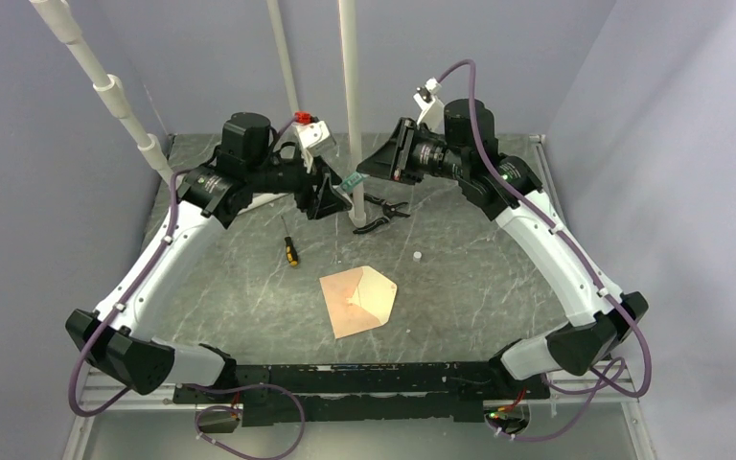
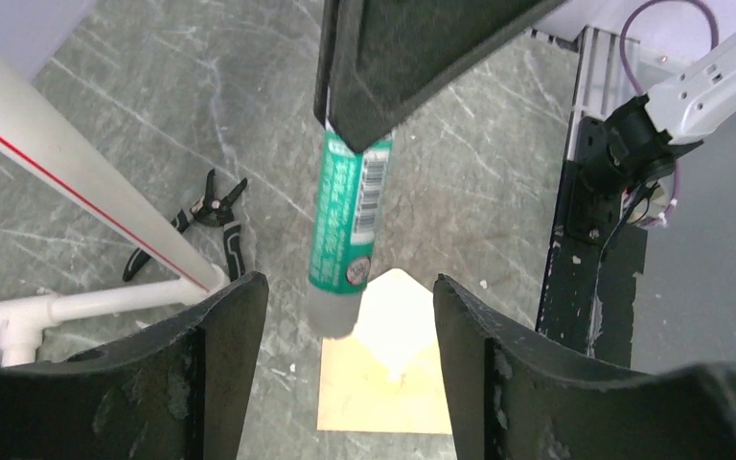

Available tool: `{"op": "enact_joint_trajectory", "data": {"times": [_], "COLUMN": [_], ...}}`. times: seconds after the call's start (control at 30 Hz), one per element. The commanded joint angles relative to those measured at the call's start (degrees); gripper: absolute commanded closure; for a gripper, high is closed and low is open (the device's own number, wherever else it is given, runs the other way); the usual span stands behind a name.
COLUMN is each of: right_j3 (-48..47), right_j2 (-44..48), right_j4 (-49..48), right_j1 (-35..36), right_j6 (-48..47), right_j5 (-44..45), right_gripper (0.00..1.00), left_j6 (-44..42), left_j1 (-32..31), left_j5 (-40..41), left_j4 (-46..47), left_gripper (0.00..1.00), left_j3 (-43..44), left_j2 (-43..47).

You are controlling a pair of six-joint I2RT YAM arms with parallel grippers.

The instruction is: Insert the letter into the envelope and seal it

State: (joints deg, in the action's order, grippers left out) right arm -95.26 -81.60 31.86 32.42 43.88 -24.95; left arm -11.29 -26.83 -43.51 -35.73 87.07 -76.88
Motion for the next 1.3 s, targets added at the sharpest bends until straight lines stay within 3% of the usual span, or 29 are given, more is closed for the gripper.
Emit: {"op": "enact_joint_trajectory", "data": {"times": [0.0, 0.3, 0.63, 0.7, 0.8, 0.83, 0.93, 1.27], "right_j3": [0.64, 3.1, 4.01, 4.6, 5.6, 5.73, 5.39, 4.25], "right_j2": [1.86, 3.77, 3.72, 3.96, 4.08, 3.96, 2.59, -0.43], "right_j4": [-3.5, -7.36, -9.56, -10.13, -10.07, -9.92, -8.86, -8.07], "right_j1": [-0.56, -1.55, -1.68, -1.67, -1.58, -1.6, -1.04, 0.36], "right_j6": [1.68, 4.31, 6.13, 6.22, 5.25, 4.73, 2.75, 1.29], "right_j5": [-2.16, -3.68, -5.17, -5.49, -6.36, -6.93, -8.31, -9.62], "right_gripper": [1.0, 1.0, 1.0, 0.94, 0.54, 0.5, 0.49, 0.69], "left_j6": [4.66, 5.84, 4.95, 4.58, 4.24, 3.9, 1.71, -0.57], "left_j1": [0.63, 0.73, 0.73, 0.73, 0.73, 0.73, 0.73, 0.73], "left_j5": [-4.13, -8.27, -6.8, -5.78, -5.22, -5.38, -5.74, -4.57], "left_j4": [5.29, 6.48, 5.33, 5.31, 5.45, 5.25, 3.17, 0.48], "left_gripper": [0.36, 0.59, 0.97, 0.97, 0.98, 0.98, 0.98, 0.97], "left_j3": [0.99, -0.58, 0.11, 0.28, 0.51, 0.64, 1.62, 3.84], "left_j2": [-1.54, -0.56, -0.93, -0.69, -0.62, -0.75, -1.47, -3.11]}}
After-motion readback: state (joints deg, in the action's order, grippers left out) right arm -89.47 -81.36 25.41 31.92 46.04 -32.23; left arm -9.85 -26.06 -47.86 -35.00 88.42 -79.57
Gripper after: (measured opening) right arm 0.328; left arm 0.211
